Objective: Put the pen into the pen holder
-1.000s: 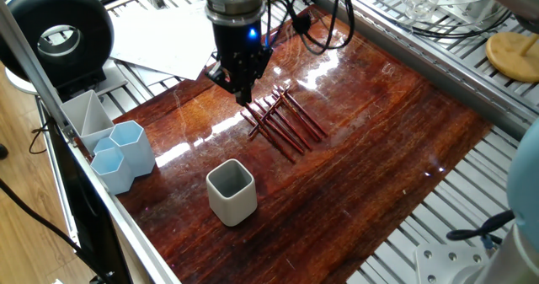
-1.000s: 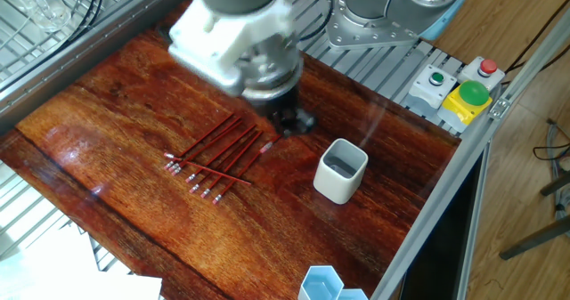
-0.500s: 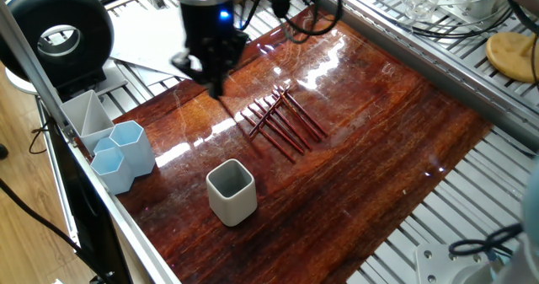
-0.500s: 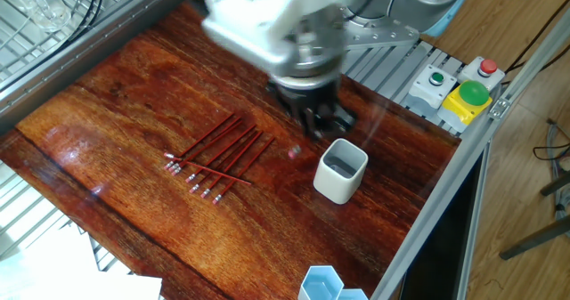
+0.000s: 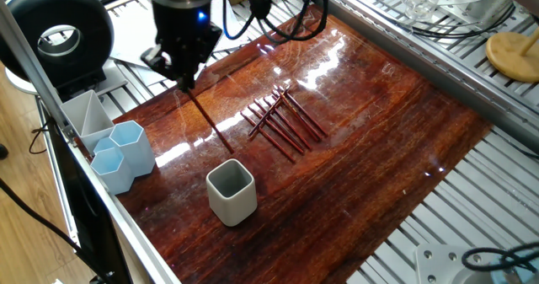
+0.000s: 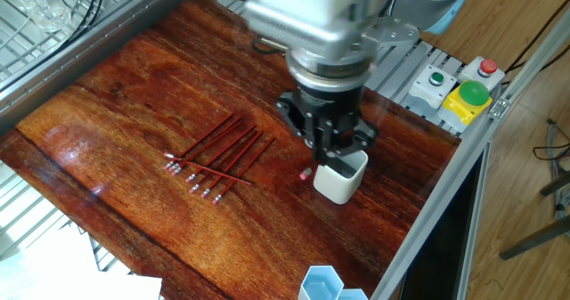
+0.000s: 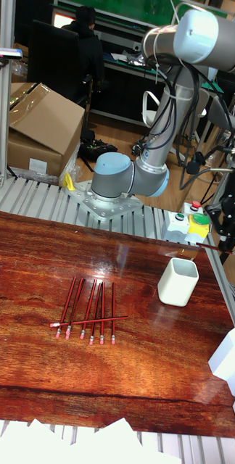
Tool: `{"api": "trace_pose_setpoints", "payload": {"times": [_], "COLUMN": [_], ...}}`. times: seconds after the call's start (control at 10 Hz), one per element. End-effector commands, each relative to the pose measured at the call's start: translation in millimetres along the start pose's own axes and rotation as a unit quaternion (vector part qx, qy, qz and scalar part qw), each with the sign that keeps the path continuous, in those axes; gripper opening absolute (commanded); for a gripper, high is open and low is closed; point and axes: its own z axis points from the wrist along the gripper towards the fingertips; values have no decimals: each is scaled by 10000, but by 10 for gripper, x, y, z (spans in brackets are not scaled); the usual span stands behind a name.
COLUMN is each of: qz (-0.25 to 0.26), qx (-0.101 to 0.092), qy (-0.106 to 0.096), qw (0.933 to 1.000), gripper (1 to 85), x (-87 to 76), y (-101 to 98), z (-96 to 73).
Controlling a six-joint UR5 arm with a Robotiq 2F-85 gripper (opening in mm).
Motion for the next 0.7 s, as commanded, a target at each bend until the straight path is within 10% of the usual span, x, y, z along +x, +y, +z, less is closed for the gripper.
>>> {"api": "trace_pose_setpoints", "payload": {"times": [0.0, 0.2, 0.4, 0.6], "qz": [-133, -165, -380, -385], "qx": [-91, 12, -345, -191], "qy": [-389, -157, -443, -455], "qw": [9991, 9997, 9977, 9980], "gripper": [10, 10, 10, 10], "x": [-52, 27, -114, -123], "y": [122, 69, 262, 183], "z": [-43, -16, -31, -27]}}
